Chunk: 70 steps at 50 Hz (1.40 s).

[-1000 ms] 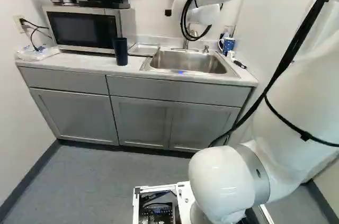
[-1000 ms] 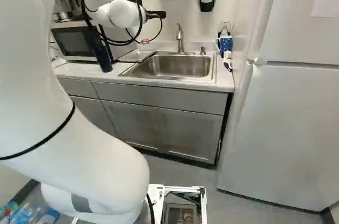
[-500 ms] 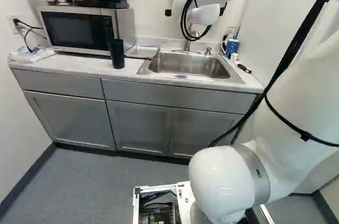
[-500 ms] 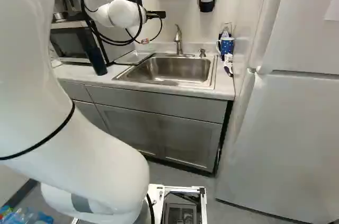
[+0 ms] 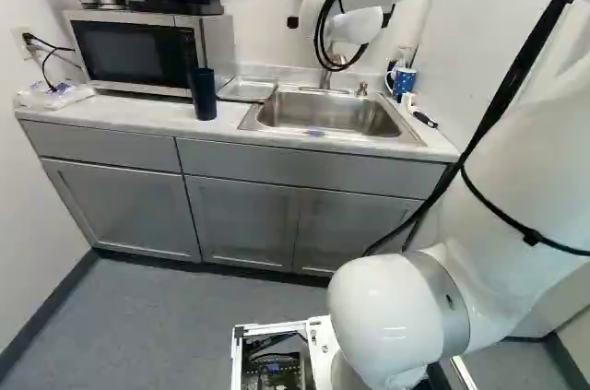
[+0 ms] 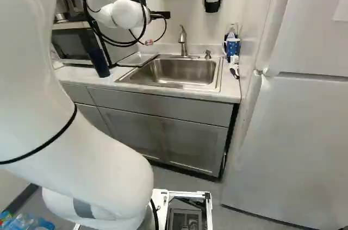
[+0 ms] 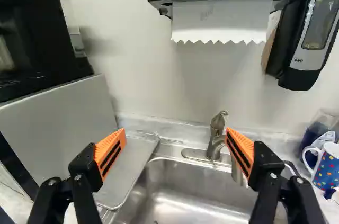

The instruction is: Rinse the cup and place it in the tray

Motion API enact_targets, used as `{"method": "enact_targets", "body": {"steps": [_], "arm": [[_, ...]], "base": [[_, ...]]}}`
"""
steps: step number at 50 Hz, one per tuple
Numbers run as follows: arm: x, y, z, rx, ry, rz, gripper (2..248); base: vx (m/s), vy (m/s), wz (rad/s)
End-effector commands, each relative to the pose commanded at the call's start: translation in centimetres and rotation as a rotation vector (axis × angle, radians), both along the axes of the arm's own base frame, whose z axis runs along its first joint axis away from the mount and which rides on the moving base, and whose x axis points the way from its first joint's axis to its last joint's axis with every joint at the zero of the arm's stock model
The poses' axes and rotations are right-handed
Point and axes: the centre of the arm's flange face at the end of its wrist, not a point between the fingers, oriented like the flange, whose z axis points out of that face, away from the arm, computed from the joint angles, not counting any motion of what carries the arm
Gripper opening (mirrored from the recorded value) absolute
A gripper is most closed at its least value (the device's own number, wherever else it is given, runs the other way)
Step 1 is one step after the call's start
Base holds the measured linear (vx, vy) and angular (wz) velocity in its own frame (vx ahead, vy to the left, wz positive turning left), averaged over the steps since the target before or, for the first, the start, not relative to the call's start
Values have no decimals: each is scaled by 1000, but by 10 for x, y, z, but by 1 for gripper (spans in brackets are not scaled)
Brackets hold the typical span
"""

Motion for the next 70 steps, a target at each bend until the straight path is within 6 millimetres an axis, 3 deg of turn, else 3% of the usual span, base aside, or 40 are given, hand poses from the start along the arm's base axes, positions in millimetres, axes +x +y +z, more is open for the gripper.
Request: {"method": "enact_targets", "body": {"steps": [20,70], "arm": [[11,-2,0,0,1,-4,247],[83,-16,-10,-2,101,-33,247]], "base": [[0,0,0],[0,0,0]]}}
